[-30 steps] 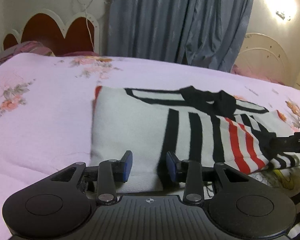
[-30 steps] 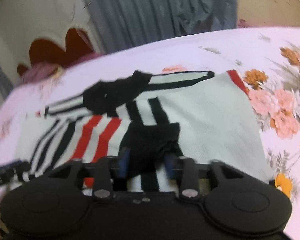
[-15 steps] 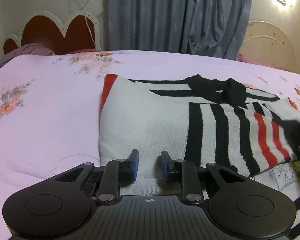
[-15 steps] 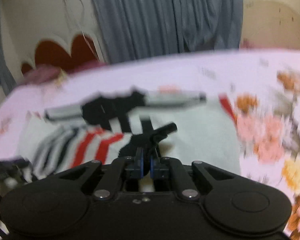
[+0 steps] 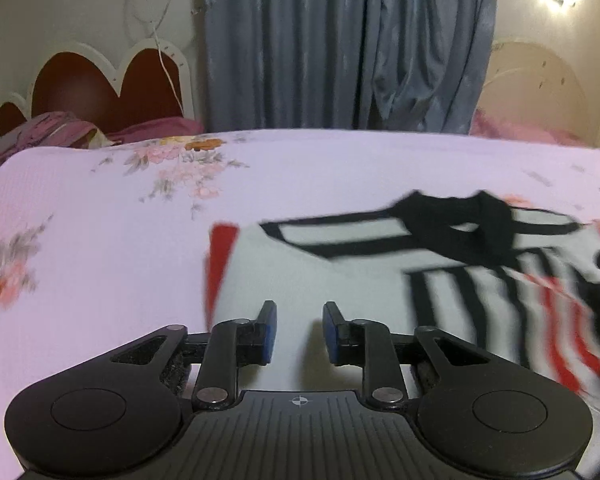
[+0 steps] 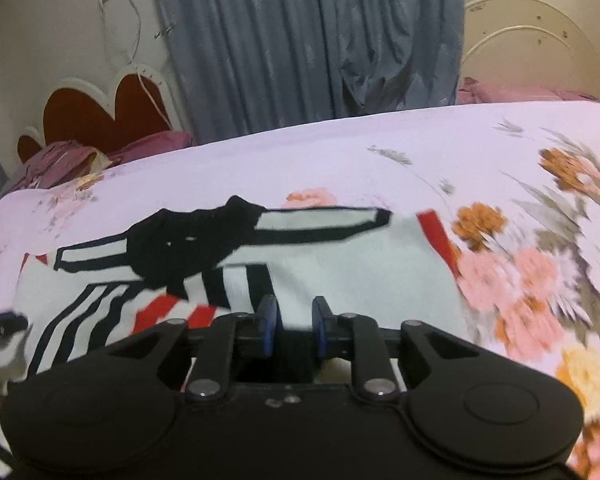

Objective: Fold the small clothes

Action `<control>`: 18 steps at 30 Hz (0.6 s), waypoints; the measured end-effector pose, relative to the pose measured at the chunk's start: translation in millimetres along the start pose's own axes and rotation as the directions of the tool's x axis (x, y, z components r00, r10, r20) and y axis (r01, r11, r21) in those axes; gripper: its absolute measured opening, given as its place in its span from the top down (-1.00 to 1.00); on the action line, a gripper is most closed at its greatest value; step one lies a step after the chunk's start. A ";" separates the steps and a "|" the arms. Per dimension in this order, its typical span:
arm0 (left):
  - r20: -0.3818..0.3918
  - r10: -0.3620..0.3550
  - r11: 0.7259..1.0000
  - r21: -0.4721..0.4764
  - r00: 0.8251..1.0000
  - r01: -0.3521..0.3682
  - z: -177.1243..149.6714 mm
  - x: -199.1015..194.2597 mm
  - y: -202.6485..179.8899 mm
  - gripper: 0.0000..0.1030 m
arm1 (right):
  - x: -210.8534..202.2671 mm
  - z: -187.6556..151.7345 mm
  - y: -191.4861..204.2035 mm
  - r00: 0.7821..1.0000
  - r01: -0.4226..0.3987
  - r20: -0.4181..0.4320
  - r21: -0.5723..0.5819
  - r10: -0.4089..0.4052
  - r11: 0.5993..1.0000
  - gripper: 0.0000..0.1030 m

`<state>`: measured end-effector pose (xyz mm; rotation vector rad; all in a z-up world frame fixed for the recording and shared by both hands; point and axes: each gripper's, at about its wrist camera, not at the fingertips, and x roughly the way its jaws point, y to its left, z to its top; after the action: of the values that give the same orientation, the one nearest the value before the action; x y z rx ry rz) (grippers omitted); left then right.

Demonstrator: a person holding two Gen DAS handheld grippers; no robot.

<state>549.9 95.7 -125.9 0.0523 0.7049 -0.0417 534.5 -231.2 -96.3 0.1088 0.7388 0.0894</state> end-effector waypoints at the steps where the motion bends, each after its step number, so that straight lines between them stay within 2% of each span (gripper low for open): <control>1: -0.030 0.003 1.000 -0.010 1.000 -0.003 5.2 16.0 5.1 -0.09 | 10.4 1.9 2.2 0.999 0.012 -0.035 -0.019 -0.012 1.000 0.60; 2: -0.053 -0.015 0.999 -0.034 0.998 0.013 8.2 31.2 12.2 -0.26 | 20.1 1.8 3.2 0.998 0.030 -0.061 -0.027 -0.031 0.999 0.61; 3: -0.044 -0.033 0.998 -0.061 0.998 0.031 11.5 40.3 20.9 -0.38 | 29.3 1.4 2.3 0.996 0.050 -0.079 -0.025 -0.052 0.998 0.64; 5: -0.053 -0.040 0.996 -0.079 0.998 0.036 18.7 40.1 22.7 -0.38 | 37.1 -0.1 -0.4 0.994 0.066 -0.086 -0.005 -0.066 0.998 0.64; 7: -0.009 0.011 0.999 -0.053 1.000 -0.011 17.1 23.1 20.2 -0.38 | 30.9 0.8 3.2 0.995 0.067 -0.070 0.010 -0.066 0.998 0.55; 9: 0.022 0.001 0.998 -0.066 1.000 0.000 10.6 7.2 19.6 -0.38 | 18.5 1.0 11.2 0.999 0.032 -0.026 0.011 -0.032 0.999 0.35; 10: 0.041 -0.019 0.997 -0.073 0.999 0.022 8.6 1.2 16.3 -0.38 | 15.4 1.2 17.6 1.000 0.005 -0.014 0.002 -0.005 1.000 0.33; 12: 0.073 -0.041 0.999 -0.026 0.996 0.043 5.7 -5.2 1.2 -0.38 | 15.8 1.2 33.4 0.997 -0.074 -0.007 -0.005 0.074 0.997 0.41; 14: 0.057 -0.033 0.999 0.034 0.998 0.031 3.0 -0.2 -13.7 -0.38 | 24.1 0.8 53.6 0.990 -0.141 -0.027 -0.034 0.140 0.989 0.48; 16: -0.023 -0.025 0.999 0.040 0.999 0.026 -4.3 16.2 -17.0 -0.38 | 37.5 -4.0 73.5 0.985 -0.163 -0.072 -0.076 0.158 0.984 0.51; 18: 0.000 -0.020 1.000 0.014 1.000 0.020 -14.0 17.4 -14.2 -0.44 | 52.2 -12.7 82.5 0.986 -0.132 -0.120 -0.108 0.118 0.985 0.49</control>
<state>553.4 82.1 -148.3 0.0586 0.7053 -0.0662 560.8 -142.3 -129.7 0.0400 0.8383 0.2596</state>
